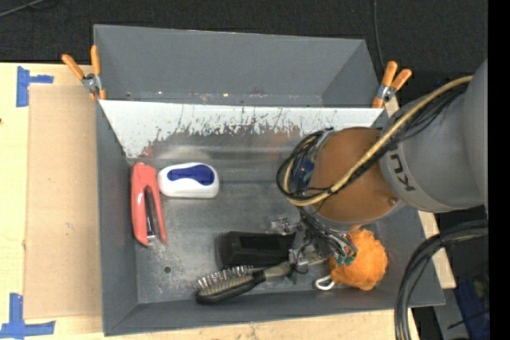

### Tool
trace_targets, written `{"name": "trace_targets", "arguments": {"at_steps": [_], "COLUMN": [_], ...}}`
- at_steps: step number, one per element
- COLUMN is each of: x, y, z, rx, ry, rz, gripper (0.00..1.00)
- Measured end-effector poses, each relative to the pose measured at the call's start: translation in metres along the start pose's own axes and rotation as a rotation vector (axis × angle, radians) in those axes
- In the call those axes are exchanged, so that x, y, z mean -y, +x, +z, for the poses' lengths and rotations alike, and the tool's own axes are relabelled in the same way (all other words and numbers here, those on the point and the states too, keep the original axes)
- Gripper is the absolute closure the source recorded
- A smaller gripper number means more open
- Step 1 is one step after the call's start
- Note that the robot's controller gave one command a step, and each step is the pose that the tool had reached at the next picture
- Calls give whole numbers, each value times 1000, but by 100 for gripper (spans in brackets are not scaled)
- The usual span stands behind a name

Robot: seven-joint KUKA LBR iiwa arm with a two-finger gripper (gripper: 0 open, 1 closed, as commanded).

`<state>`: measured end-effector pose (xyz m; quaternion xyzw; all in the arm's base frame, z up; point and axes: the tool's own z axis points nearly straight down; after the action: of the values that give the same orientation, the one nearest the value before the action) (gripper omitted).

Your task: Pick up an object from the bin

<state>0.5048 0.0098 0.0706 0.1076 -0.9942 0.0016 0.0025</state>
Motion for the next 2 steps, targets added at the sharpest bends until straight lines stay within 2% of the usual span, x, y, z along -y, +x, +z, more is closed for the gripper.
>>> {"name": "trace_targets", "arguments": {"at_steps": [1,2], "x": [6,6], "y": [26,26], "z": [-6,-6], "rx": [-8,-8], "ry": [-4,-4], "rz": [179,179], "gripper": [100,100]}}
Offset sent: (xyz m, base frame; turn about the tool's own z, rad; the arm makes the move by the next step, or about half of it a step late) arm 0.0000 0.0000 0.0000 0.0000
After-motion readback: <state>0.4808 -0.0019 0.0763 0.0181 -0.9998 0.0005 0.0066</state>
